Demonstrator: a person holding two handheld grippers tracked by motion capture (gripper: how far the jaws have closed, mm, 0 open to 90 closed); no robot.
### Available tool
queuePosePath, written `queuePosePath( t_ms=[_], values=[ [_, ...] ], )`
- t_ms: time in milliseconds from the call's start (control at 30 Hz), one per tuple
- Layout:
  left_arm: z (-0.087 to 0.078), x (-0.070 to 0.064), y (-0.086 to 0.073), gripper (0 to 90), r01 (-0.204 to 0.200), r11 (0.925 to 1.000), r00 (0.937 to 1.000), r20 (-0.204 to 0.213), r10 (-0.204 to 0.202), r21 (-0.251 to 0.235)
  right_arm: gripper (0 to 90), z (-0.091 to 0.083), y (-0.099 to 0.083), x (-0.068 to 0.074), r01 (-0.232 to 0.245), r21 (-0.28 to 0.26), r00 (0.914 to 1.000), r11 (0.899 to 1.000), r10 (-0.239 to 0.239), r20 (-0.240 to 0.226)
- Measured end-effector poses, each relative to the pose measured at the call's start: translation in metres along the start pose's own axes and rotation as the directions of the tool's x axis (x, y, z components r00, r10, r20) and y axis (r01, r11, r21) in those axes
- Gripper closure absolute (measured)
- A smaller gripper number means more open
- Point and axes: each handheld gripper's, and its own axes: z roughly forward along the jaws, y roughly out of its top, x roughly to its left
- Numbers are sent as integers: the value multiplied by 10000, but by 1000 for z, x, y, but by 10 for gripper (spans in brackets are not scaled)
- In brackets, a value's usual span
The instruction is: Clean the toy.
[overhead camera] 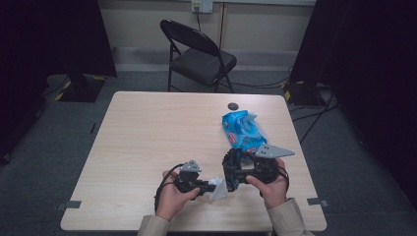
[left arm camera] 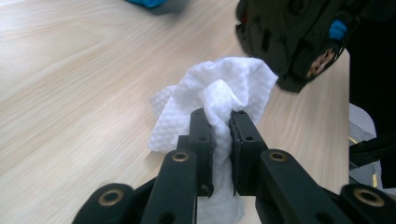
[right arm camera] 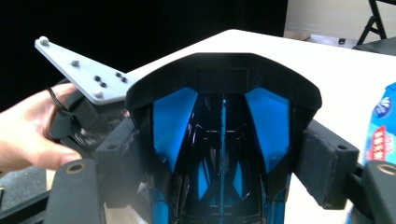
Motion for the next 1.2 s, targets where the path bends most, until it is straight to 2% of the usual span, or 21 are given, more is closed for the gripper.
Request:
queuePosePath(
  t_ms=[233,433,700,933,1000,1100,1200],
  values=[
    [-20,7,-5,813,24,9997,9994,-356,-33,-241,258,-8,-4,-6,-50,133,9995,9999,46,306],
    [-38,13,-5,812,55,9991,9978,-663,-83,-428,258,-13,-8,-10,-33,447,9981,9990,6,612],
    [-62,23,-3,812,105,9966,9942,-1057,-191,-812,258,-15,-16,-15,-83,805,9970,9967,21,776],
    [-69,31,-6,811,203,9958,9909,-1306,-319,-894,258,-14,-20,-21,-127,1331,9943,9910,-16,1065],
    [-69,33,-6,810,154,9963,9901,-1380,-270,-844,258,-10,-22,-22,-103,1590,9944,9872,-66,1053],
    [-70,37,-8,810,191,9958,9892,-1431,-319,-898,258,-4,-21,-26,-144,1710,9943,9852,-39,1061],
    [-70,40,-10,809,195,9955,9885,-1475,-331,-922,258,4,-18,-29,-11,1946,9932,9809,-216,1143]
  ],
)
